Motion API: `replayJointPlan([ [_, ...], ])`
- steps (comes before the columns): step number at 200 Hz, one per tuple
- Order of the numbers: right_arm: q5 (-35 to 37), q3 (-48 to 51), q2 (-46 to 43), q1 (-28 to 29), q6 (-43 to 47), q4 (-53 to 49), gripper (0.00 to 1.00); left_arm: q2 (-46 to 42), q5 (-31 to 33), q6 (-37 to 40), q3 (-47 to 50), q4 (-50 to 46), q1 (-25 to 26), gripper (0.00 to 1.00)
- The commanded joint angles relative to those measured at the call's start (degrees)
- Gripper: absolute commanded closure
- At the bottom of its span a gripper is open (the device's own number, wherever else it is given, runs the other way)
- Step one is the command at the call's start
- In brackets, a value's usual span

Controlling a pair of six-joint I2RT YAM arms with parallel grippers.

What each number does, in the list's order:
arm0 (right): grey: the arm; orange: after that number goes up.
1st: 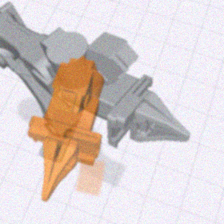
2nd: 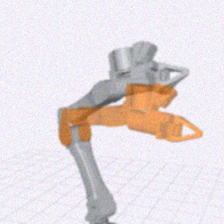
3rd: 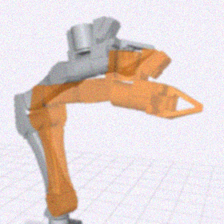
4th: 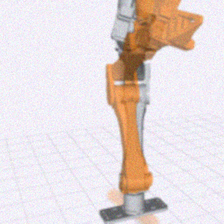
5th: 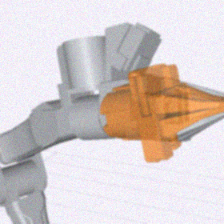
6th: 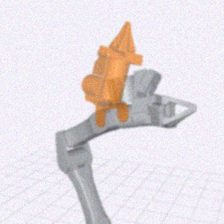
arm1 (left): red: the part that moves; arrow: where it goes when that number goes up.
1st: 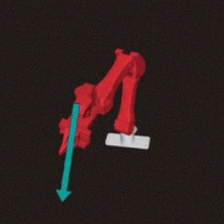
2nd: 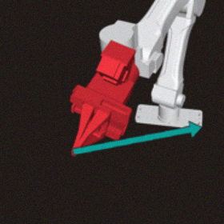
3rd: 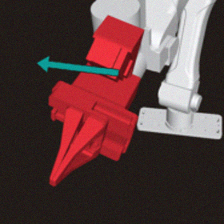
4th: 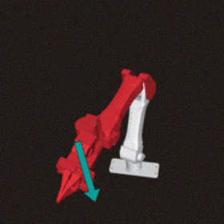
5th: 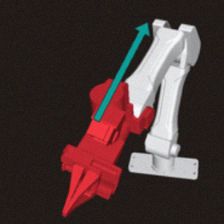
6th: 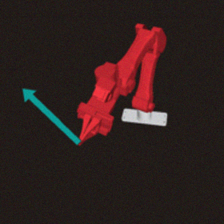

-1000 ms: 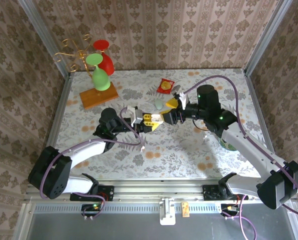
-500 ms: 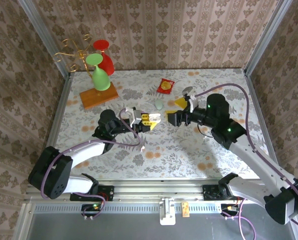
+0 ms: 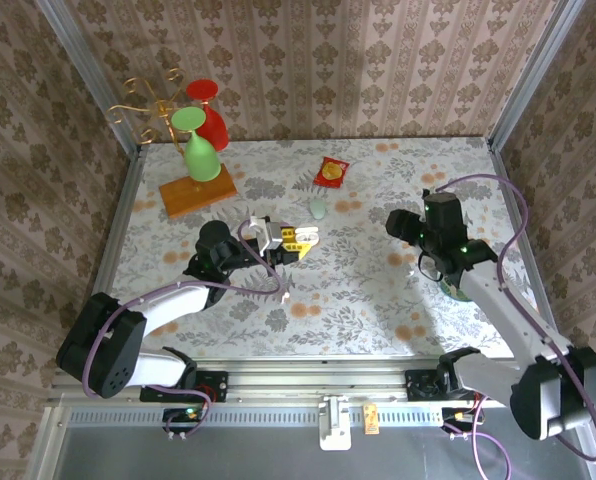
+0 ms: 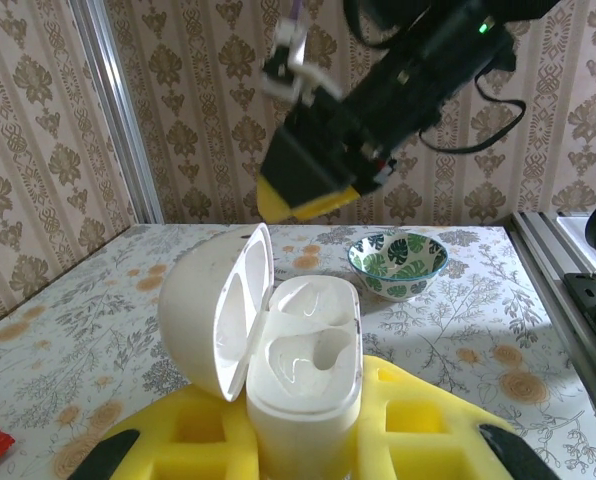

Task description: Insert wireless bluetooth earbuds into charging case

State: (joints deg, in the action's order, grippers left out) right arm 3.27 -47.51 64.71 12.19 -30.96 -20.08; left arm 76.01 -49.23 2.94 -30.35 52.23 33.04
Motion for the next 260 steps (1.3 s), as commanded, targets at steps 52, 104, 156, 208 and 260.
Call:
replayJointPlan([
  [52,9.6,-2.0,16.5,0.8,-3.6,-10.4,0.38,2.2,-0.6,1.3,-0.8,2.2,1.1,0.97],
  [104,9.6,-7.6,26.8,0.7,-3.8,-18.5,0.47,2.6,-0.7,1.3,-1.5,2.1,1.2,0.96],
  [156,3.8,-8.8,30.7,-1.5,-1.0,-19.6,0.57,3.4,-1.0,1.1,-1.4,3.0,1.2,0.96],
  [208,2.4,-7.6,31.7,-1.7,-0.4,-19.0,0.64,3.2,-0.9,1.1,-1.2,3.0,1.2,0.96],
  [260,-0.3,-5.8,31.3,-1.8,0.0,-16.5,0.74,3.1,-0.9,0.8,-1.3,3.3,1.2,0.96],
])
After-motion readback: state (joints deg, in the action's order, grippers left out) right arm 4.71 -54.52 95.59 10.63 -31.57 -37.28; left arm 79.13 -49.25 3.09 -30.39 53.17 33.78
